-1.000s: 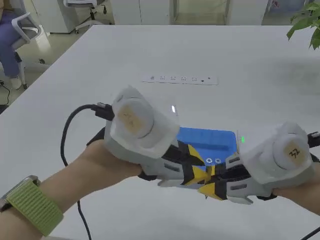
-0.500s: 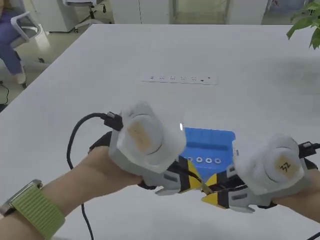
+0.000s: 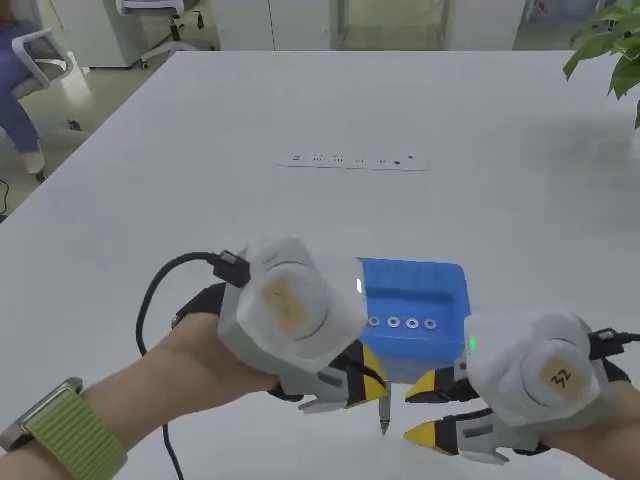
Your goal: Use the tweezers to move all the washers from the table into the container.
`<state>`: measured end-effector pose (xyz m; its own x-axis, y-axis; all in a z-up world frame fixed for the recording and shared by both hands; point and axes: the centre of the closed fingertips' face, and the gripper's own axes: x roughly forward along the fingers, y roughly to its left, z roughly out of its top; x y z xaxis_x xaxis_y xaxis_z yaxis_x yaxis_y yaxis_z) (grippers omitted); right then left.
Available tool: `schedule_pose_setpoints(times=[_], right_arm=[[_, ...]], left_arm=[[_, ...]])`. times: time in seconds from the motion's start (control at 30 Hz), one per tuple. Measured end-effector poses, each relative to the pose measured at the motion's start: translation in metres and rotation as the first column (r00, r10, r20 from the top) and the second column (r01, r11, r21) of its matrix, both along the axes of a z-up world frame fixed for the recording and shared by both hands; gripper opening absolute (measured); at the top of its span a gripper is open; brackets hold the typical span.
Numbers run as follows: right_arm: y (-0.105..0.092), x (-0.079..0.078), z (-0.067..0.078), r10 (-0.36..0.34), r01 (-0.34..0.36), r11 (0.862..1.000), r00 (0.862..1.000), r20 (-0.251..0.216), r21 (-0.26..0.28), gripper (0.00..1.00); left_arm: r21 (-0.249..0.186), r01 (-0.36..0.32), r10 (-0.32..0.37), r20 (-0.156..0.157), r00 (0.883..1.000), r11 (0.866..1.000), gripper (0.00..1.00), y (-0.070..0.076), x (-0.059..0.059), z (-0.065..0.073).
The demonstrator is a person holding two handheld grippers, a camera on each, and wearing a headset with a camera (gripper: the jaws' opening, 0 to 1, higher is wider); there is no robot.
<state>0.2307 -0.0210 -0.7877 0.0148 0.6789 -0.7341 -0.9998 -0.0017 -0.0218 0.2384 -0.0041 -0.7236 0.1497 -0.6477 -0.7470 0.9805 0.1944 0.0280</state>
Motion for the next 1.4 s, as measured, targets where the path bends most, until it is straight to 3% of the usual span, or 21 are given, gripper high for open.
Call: schedule_pose_setpoints(times=[0.2, 0.33, 0.4, 0.43, 0.53, 0.67, 0.77, 0.93, 1.0, 1.03, 1.07, 1.2, 1.4], right_arm=[[-0.020, -0.004, 0.000, -0.088, 0.088, 0.996, 0.996, -0.027, 0.022, 0.20], [-0.032, -0.002, 0.002, -0.131, 0.132, 0.991, 0.991, -0.023, 0.025, 0.20], [-0.032, 0.002, 0.004, -0.158, 0.159, 0.986, 0.987, -0.024, 0.050, 0.20], [-0.028, 0.002, 0.006, -0.165, 0.168, 0.983, 0.985, -0.046, 0.074, 0.20], [-0.018, 0.003, 0.007, -0.151, 0.155, 0.985, 0.987, -0.049, 0.082, 0.22], [0.016, 0.004, 0.003, -0.079, 0.082, 0.991, 0.996, -0.037, 0.108, 0.24], [0.042, 0.009, -0.005, -0.043, 0.050, 0.991, 0.998, -0.053, 0.125, 0.24], [0.061, 0.011, -0.023, 0.005, 0.005, 0.992, 0.997, -0.080, 0.123, 0.19], [0.063, 0.005, -0.027, 0.029, -0.013, 0.992, 0.992, -0.124, 0.125, 0.13], [0.063, 0.004, -0.028, 0.031, -0.016, 0.992, 0.992, -0.124, 0.124, 0.08], [0.063, 0.005, -0.027, 0.030, -0.016, 0.992, 0.994, -0.102, 0.128, 0.09], [0.055, -0.001, -0.027, 0.041, -0.030, 0.994, 0.994, -0.101, 0.109, 0.07], [0.032, 0.002, -0.031, 0.010, -0.009, 0.999, 0.999, -0.038, 0.042, 0.07]], left_arm=[[0.008, -0.023, 0.023, -0.025, 0.999, 1.000, 0.00, 0.014, 0.000, -0.002], [0.040, -0.033, 0.034, -0.040, 0.999, 0.999, 0.00, 0.029, -0.001, -0.007], [0.047, -0.042, 0.044, -0.045, 0.998, 0.998, 0.00, 0.035, -0.002, -0.010], [0.048, -0.045, 0.047, -0.049, 0.998, 0.998, 0.00, 0.036, -0.003, -0.011], [0.062, -0.034, 0.037, -0.041, 0.998, 0.997, 0.00, 0.037, -0.007, -0.012], [0.062, -0.031, 0.033, -0.037, 0.999, 0.998, 0.00, 0.035, -0.007, -0.011], [0.061, -0.036, 0.039, -0.040, 0.998, 0.997, 0.00, 0.035, -0.007, -0.011], [0.058, -0.048, 0.050, -0.043, 0.998, 0.997, 0.00, 0.038, -0.007, -0.013], [0.060, -0.056, 0.058, -0.043, 0.997, 0.997, 0.00, 0.040, -0.006, -0.014], [0.065, -0.059, 0.062, -0.040, 0.997, 0.996, 0.00, 0.042, -0.006, -0.016], [0.071, -0.058, 0.061, -0.040, 0.997, 0.996, 0.00, 0.043, -0.006, -0.017], [0.055, -0.068, 0.072, -0.059, 0.996, 0.996, 0.00, 0.043, -0.009, -0.021], [0.055, -0.049, 0.053, -0.073, 0.996, 0.997, 0.00, 0.033, -0.010, -0.038]])
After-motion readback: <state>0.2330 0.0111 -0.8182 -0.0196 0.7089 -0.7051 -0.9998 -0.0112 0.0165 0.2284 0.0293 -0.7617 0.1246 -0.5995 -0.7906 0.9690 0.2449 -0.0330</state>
